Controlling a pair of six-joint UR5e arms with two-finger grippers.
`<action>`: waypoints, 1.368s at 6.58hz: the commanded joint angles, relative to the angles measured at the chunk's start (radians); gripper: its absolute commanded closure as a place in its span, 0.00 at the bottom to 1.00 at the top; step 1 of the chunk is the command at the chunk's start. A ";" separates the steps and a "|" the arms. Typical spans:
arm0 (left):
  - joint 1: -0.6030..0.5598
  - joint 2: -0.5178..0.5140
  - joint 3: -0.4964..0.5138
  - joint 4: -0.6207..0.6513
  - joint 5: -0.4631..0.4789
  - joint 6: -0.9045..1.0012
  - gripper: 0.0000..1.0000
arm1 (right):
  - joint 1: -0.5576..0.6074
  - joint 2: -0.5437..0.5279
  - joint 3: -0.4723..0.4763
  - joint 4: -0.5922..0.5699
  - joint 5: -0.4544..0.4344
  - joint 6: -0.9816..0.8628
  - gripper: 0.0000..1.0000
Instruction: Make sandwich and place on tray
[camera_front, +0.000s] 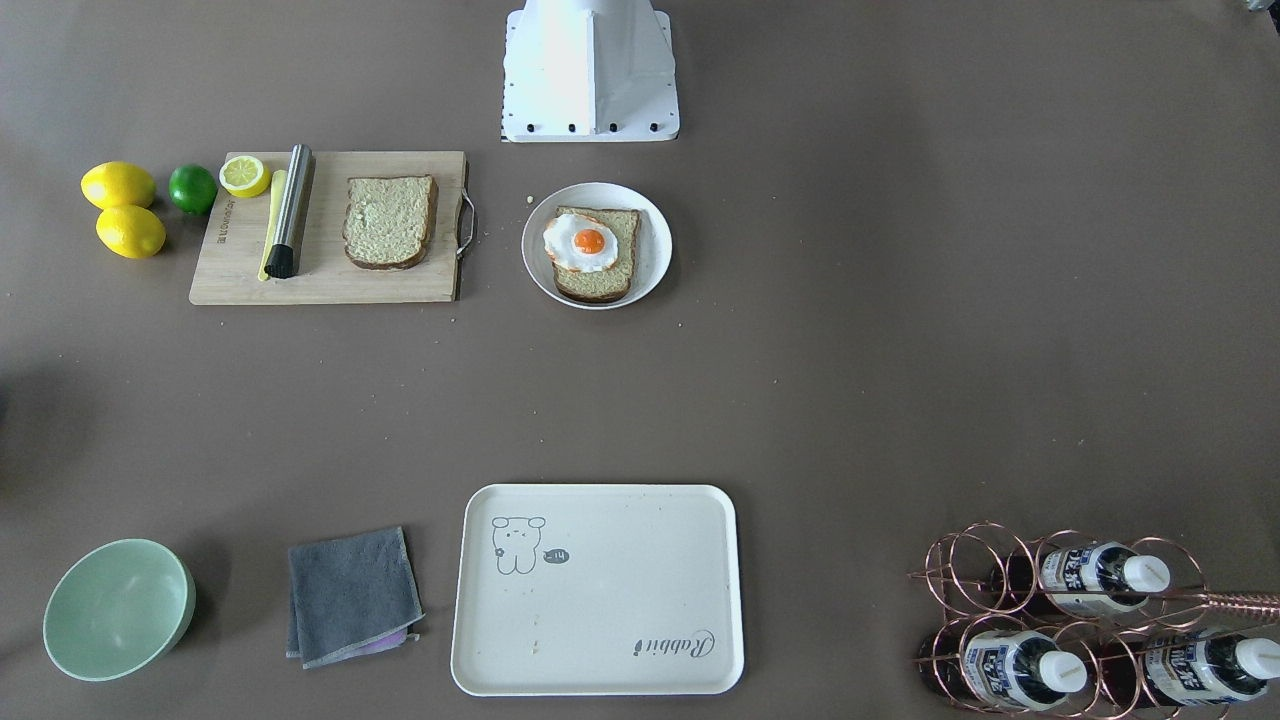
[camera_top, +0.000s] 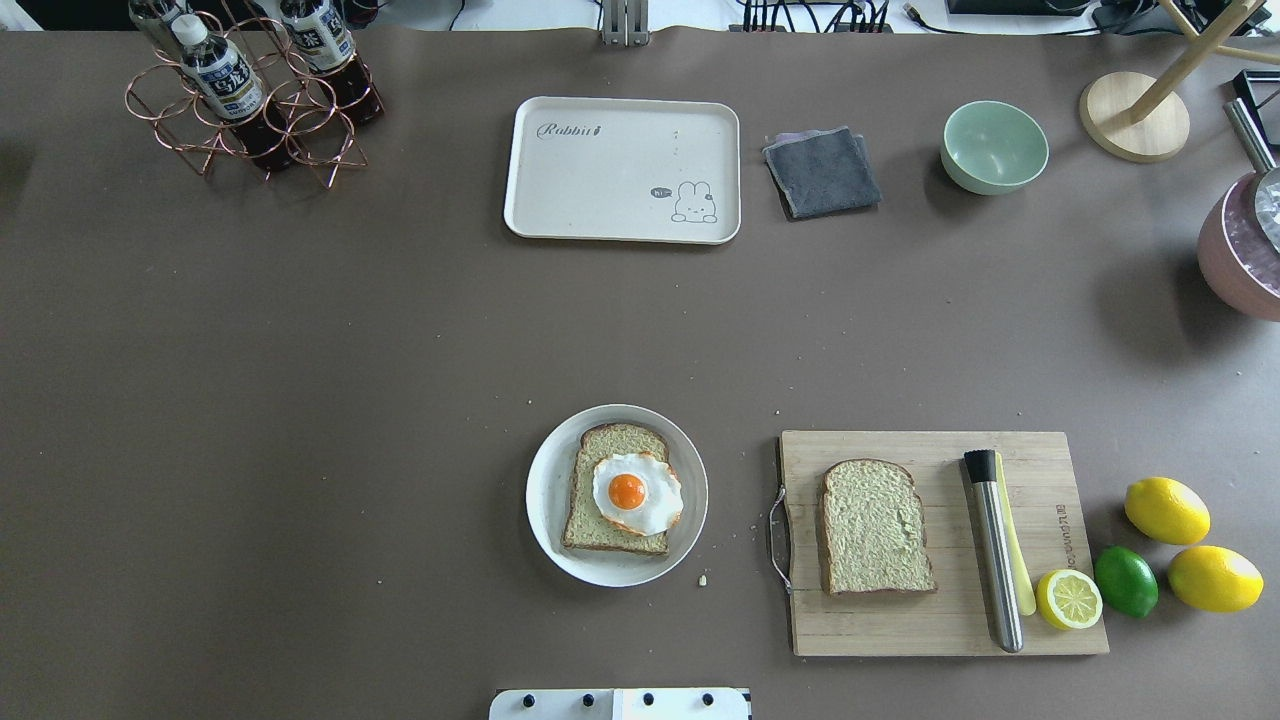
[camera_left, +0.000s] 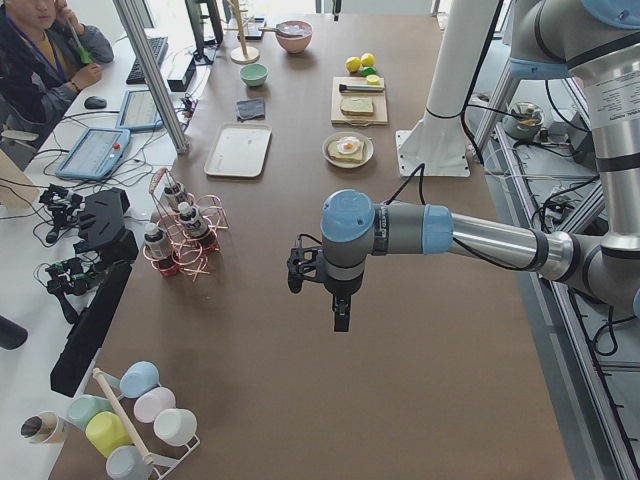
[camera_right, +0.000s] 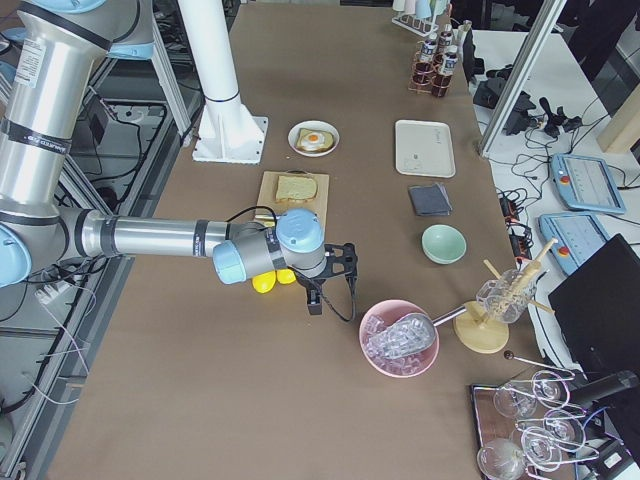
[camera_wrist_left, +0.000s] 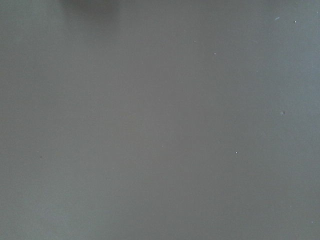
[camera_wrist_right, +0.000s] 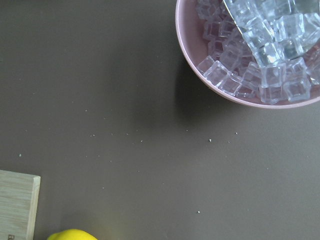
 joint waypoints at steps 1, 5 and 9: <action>0.000 -0.003 0.000 0.000 0.000 0.001 0.02 | -0.074 0.003 0.005 0.132 0.004 0.216 0.01; 0.002 -0.004 0.005 -0.001 -0.002 0.001 0.02 | -0.283 0.049 0.060 0.266 -0.033 0.572 0.02; 0.005 0.002 0.007 -0.001 -0.002 0.004 0.02 | -0.591 0.123 0.214 0.266 -0.175 0.915 0.02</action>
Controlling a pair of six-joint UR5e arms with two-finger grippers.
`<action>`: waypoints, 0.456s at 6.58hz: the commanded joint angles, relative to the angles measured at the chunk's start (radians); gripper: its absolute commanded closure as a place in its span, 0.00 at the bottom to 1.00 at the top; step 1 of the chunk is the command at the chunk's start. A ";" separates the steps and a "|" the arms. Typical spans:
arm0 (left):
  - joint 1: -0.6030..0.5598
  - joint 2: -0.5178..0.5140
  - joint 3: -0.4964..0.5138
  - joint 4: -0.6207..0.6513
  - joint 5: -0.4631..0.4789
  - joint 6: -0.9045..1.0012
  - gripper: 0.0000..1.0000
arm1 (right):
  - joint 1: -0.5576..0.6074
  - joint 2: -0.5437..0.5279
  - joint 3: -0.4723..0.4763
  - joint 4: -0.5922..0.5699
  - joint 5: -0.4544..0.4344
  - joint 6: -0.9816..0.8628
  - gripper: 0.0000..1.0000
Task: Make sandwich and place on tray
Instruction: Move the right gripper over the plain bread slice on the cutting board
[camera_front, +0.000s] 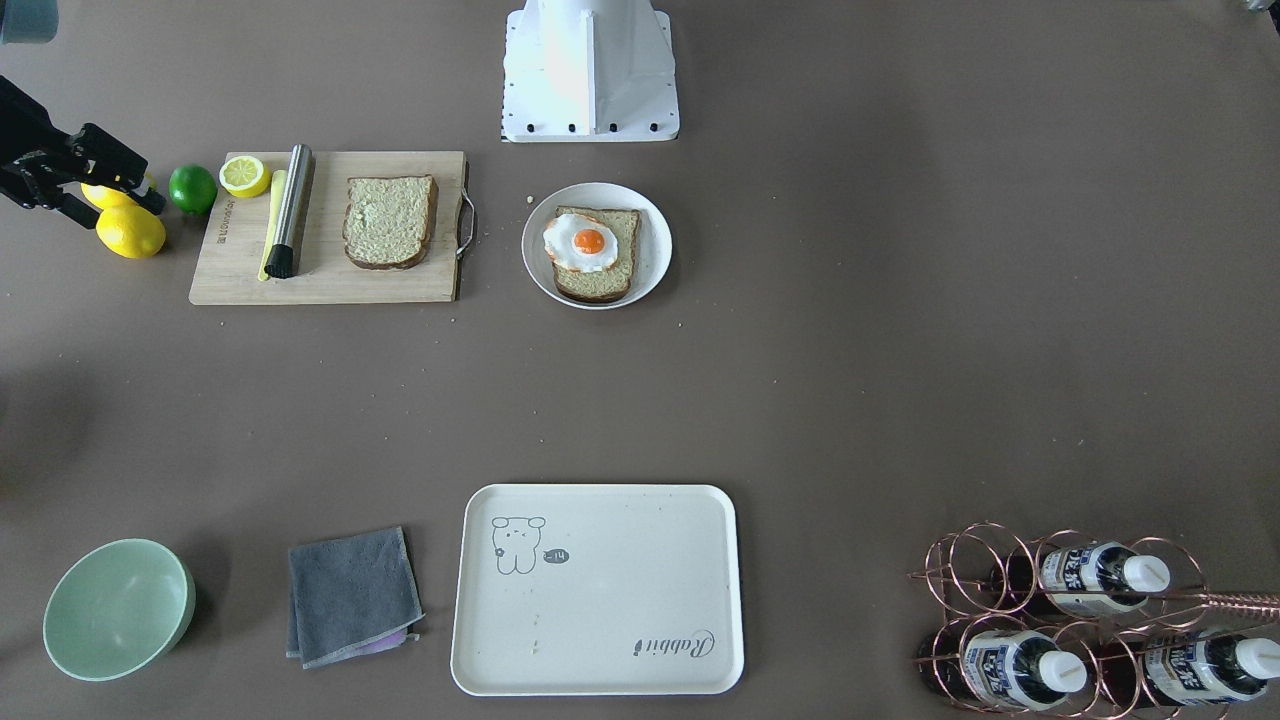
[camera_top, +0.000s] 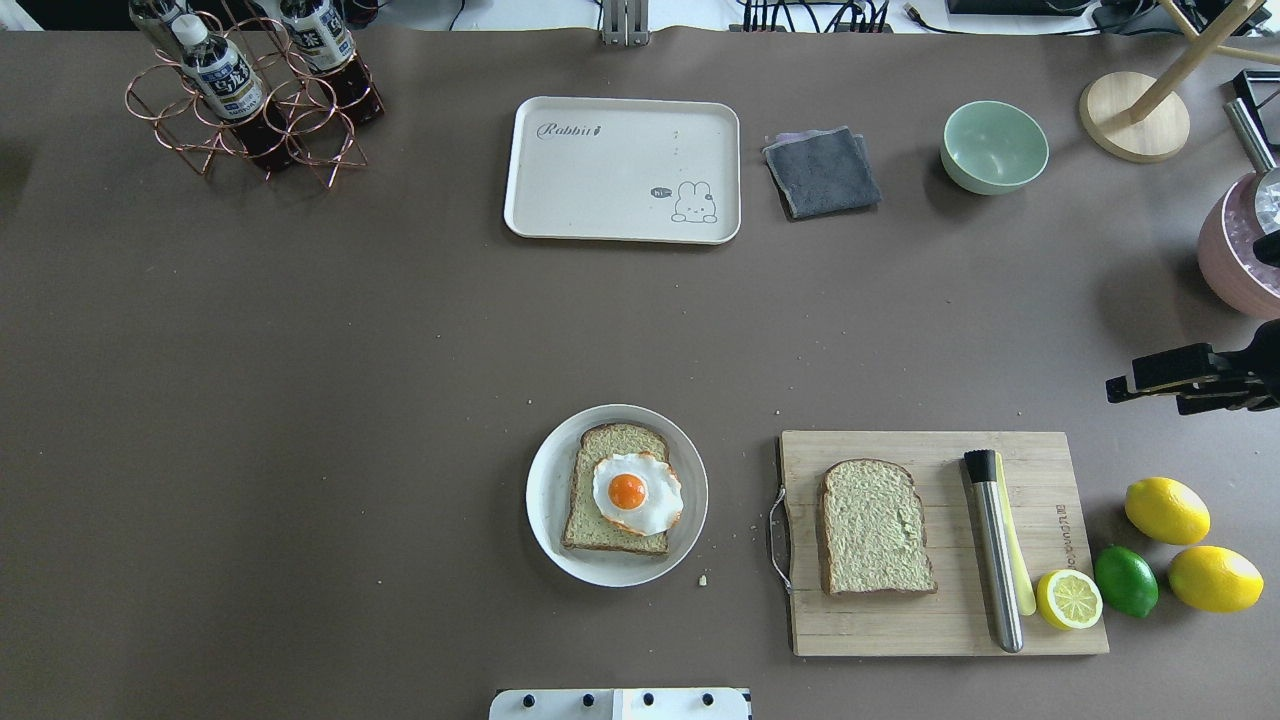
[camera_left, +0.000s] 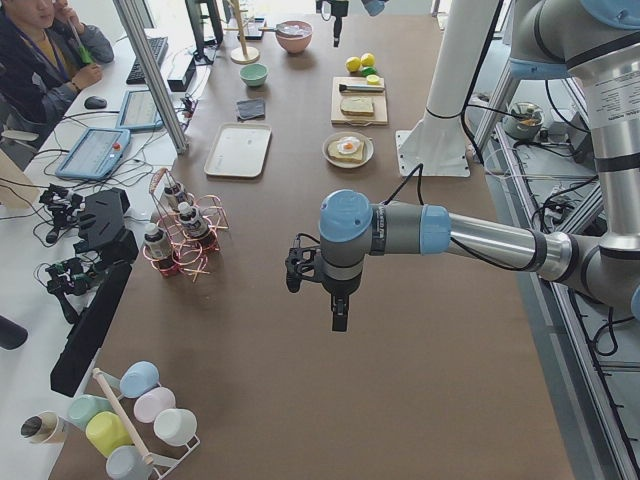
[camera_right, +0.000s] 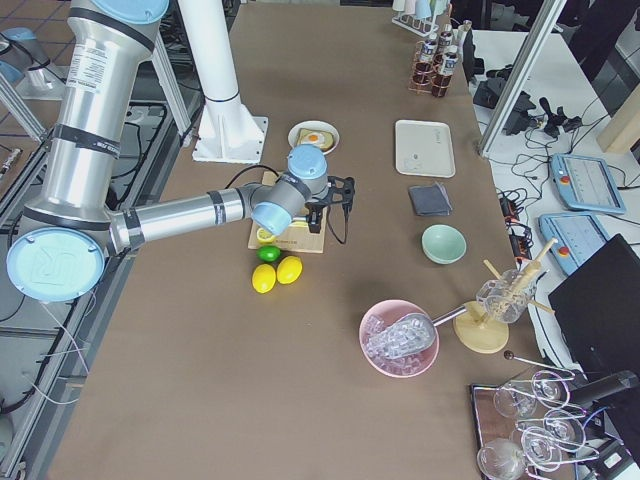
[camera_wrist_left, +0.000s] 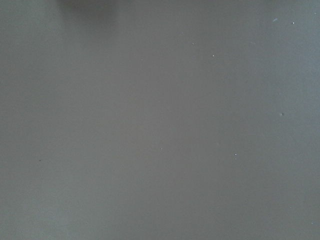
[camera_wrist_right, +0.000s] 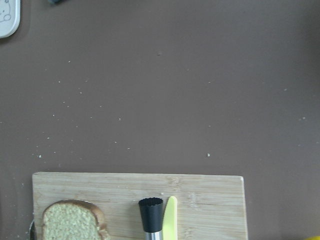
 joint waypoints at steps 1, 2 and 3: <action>0.000 0.007 0.003 0.000 0.001 0.004 0.02 | -0.229 0.050 0.069 -0.003 -0.162 0.185 0.01; 0.000 0.007 0.009 0.000 0.000 0.005 0.02 | -0.316 0.058 0.069 -0.008 -0.236 0.205 0.00; 0.000 0.007 0.009 0.000 0.000 0.005 0.02 | -0.355 0.060 0.065 -0.009 -0.266 0.209 0.00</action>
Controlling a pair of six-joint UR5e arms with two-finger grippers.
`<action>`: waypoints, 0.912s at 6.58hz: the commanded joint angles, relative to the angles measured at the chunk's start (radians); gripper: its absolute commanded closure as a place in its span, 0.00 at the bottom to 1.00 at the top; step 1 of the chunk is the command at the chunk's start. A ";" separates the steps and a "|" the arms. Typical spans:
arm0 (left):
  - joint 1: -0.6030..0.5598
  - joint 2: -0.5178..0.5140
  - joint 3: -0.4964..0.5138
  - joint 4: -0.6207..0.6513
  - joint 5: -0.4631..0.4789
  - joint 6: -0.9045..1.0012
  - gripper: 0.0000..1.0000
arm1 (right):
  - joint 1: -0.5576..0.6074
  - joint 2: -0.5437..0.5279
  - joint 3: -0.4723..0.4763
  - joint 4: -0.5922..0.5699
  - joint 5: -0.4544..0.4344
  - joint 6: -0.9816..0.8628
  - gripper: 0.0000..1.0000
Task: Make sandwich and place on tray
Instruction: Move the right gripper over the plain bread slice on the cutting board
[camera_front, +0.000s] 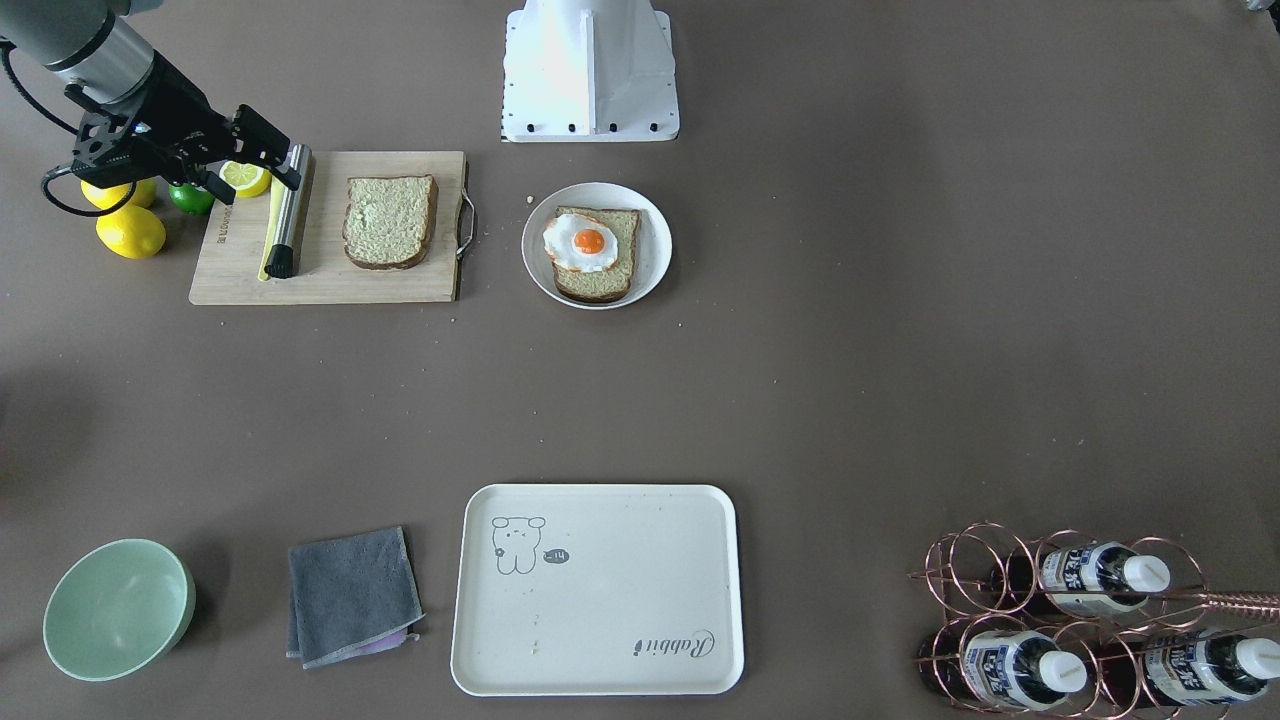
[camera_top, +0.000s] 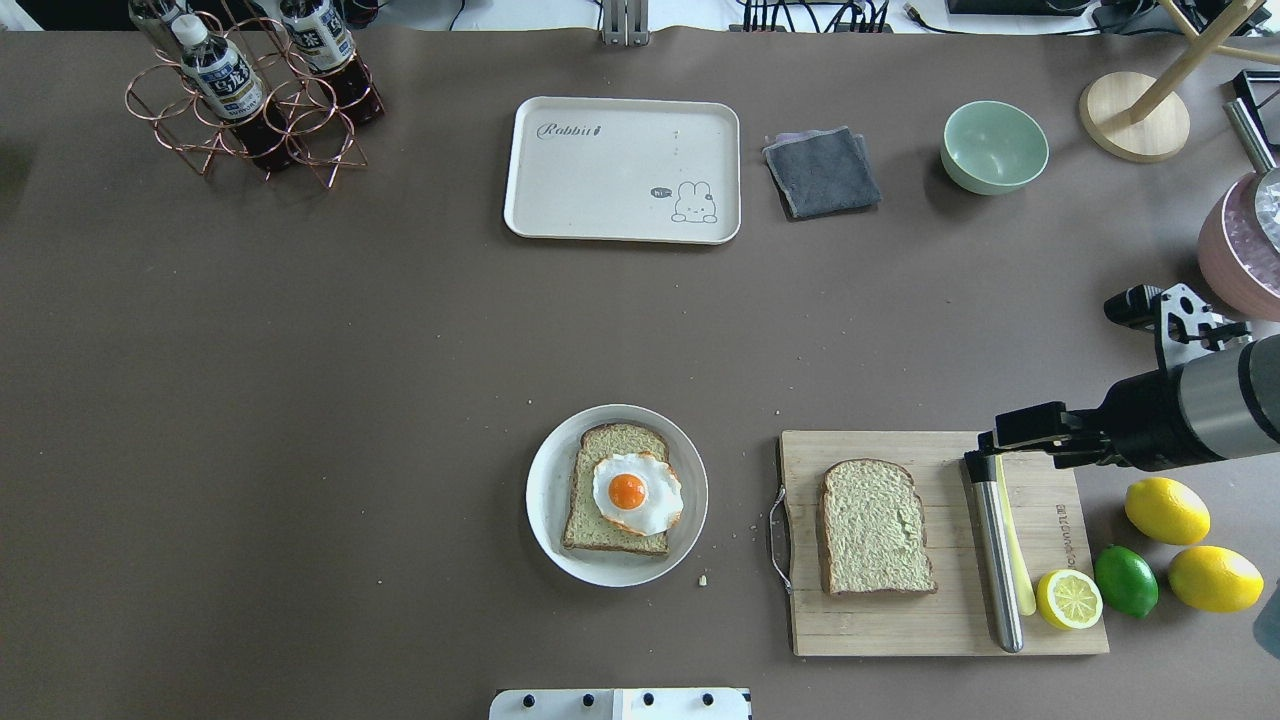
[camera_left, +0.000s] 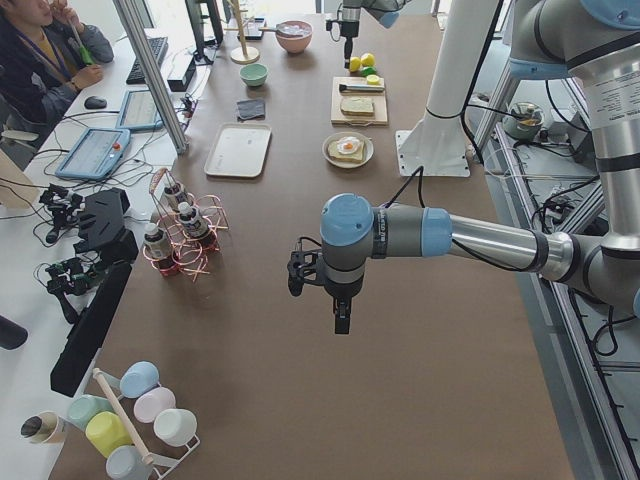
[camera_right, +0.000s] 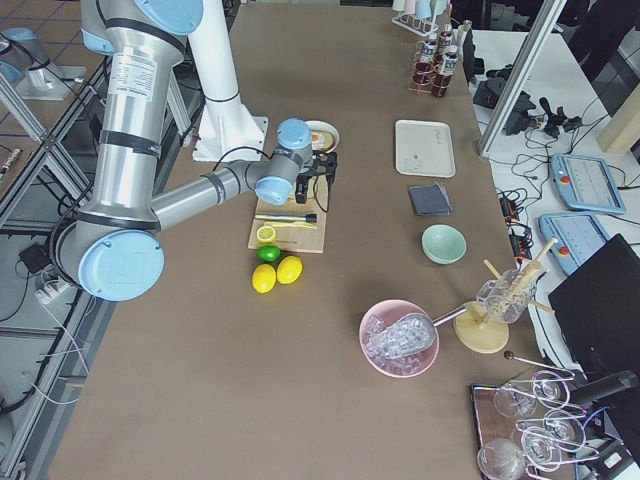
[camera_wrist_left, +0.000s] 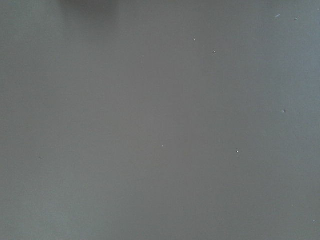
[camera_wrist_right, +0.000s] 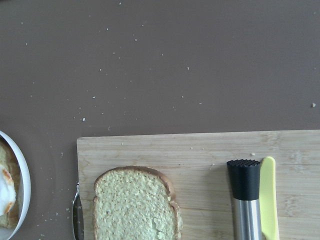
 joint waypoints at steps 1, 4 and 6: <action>0.000 0.001 0.002 0.000 0.000 0.001 0.02 | -0.102 0.006 -0.005 -0.003 -0.089 0.018 0.02; 0.000 0.001 0.002 0.002 -0.029 0.002 0.02 | -0.173 0.039 -0.052 -0.001 -0.144 0.042 0.21; 0.000 0.001 0.002 0.002 -0.029 0.001 0.02 | -0.199 0.073 -0.085 -0.001 -0.157 0.053 0.22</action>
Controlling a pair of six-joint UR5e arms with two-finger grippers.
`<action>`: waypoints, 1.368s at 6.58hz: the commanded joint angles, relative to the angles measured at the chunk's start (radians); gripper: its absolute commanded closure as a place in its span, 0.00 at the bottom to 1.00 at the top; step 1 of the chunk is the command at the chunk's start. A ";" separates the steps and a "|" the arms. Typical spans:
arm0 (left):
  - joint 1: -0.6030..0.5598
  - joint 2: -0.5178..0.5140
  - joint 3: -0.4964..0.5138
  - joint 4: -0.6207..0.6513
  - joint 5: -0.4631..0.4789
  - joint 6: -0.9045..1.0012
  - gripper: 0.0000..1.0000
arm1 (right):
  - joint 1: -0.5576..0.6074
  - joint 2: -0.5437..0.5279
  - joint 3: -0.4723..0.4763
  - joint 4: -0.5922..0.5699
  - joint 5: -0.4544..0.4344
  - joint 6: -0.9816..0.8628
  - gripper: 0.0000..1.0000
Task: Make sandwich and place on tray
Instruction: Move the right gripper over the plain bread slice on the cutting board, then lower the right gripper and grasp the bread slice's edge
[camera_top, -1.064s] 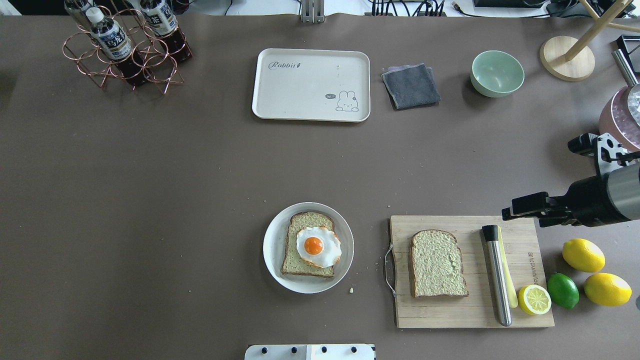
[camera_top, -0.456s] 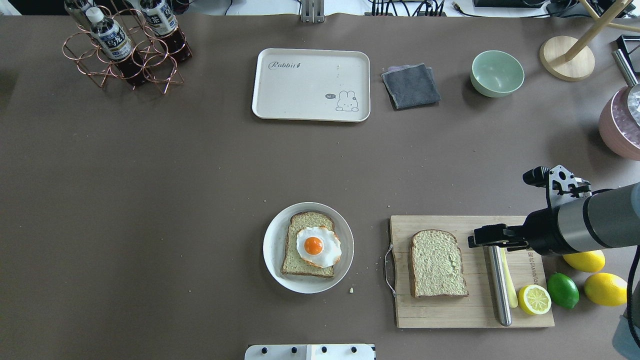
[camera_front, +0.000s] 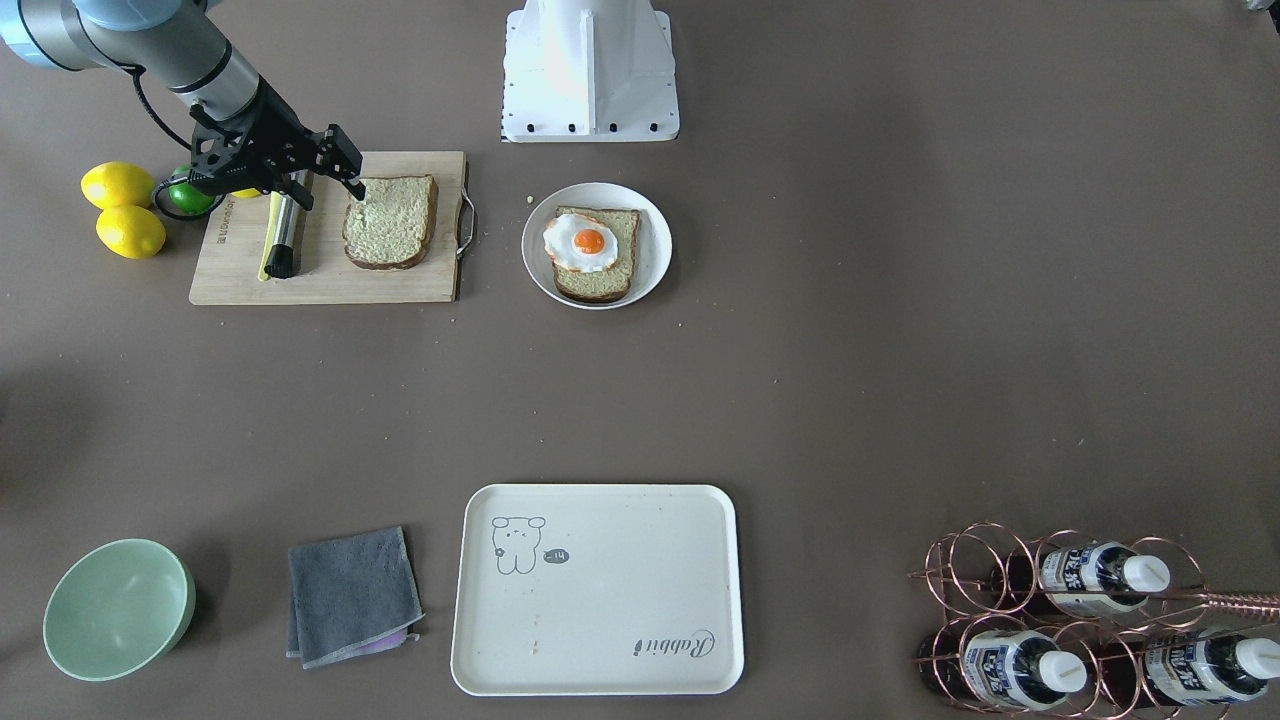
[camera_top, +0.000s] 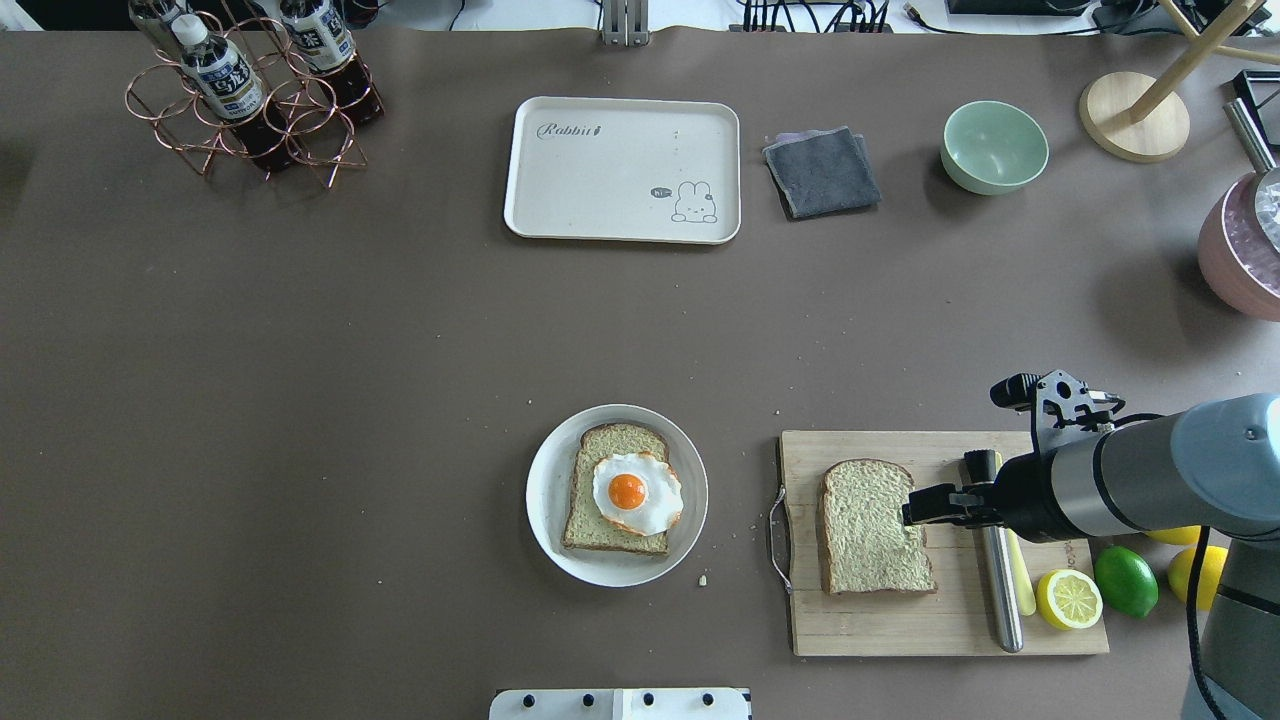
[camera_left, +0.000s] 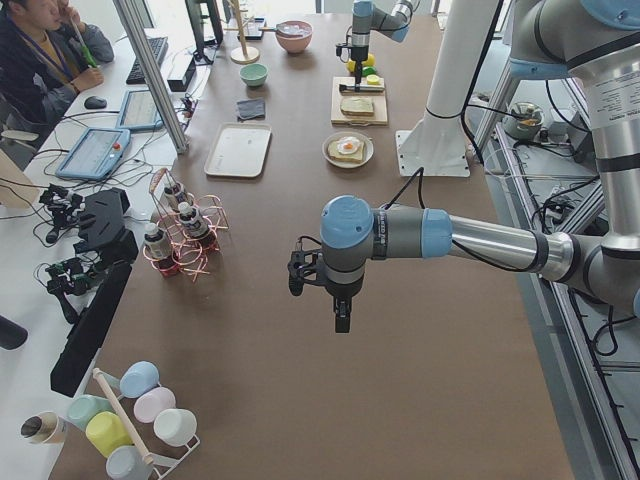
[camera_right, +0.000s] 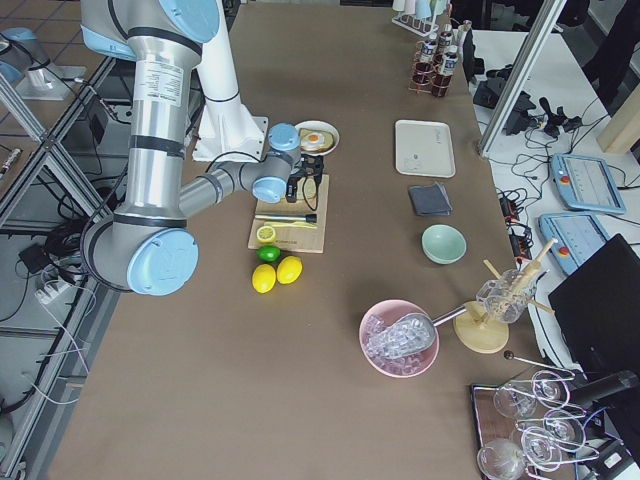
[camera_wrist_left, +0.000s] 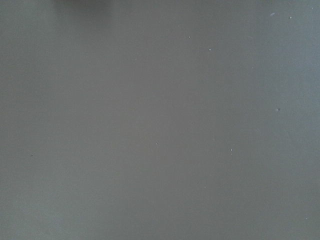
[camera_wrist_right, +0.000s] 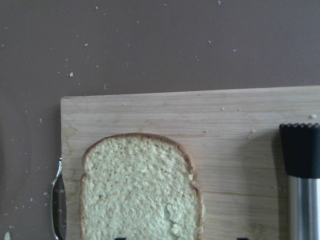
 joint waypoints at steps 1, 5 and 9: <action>0.000 0.000 0.000 0.000 -0.002 -0.001 0.02 | -0.024 0.012 -0.015 0.000 -0.006 0.009 0.24; 0.000 0.002 -0.002 0.000 -0.002 0.002 0.02 | -0.053 0.013 -0.041 0.003 -0.014 0.009 0.29; -0.005 0.015 -0.005 0.000 -0.030 0.003 0.02 | -0.061 0.021 -0.052 0.003 -0.014 0.009 0.43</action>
